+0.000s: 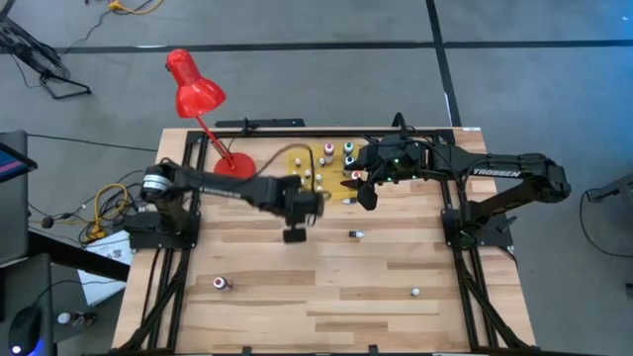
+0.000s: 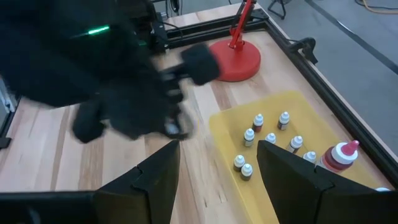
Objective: Pick & Place food coloring
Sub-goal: Put the small red food coloring bottle into the yellow bin
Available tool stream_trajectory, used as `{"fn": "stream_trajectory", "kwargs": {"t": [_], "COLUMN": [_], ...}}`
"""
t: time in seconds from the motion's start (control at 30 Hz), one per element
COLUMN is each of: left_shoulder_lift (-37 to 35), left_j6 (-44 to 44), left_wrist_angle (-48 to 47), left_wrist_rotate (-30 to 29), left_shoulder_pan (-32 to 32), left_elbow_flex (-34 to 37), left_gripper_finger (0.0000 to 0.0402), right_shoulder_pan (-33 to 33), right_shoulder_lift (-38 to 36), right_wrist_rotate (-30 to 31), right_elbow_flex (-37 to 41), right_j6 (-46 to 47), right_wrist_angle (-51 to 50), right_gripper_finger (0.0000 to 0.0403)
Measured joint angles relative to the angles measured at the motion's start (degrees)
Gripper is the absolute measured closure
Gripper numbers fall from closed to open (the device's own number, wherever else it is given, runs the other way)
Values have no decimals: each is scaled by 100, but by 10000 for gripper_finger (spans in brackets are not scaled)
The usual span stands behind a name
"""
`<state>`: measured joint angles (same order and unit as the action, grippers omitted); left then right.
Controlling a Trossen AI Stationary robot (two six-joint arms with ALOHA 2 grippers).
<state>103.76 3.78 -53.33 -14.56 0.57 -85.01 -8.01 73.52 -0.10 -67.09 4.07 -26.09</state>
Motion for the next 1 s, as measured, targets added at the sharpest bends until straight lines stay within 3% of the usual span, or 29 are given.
{"fn": "stream_trajectory", "kwargs": {"t": [0.4, 0.8, 1.0], "left_shoulder_lift": [171, 555, 593], "left_j6": [-785, -1014, -1028], "left_wrist_angle": [397, 629, 1221], "left_wrist_rotate": [465, 675, 804], "left_shoulder_pan": [-1203, -1538, -1633], "left_elbow_flex": [15, 21, 473], "left_gripper_finger": [346, 345, 345], "right_shoulder_pan": [1, 0, 2], "right_shoulder_lift": [-2, -2, -2], "right_wrist_rotate": [-1, 0, 0], "right_elbow_flex": [0, -2, -2], "right_j6": [0, -1, -1], "right_wrist_angle": [0, 73, 136], "right_gripper_finger": [198, 198, 198]}}
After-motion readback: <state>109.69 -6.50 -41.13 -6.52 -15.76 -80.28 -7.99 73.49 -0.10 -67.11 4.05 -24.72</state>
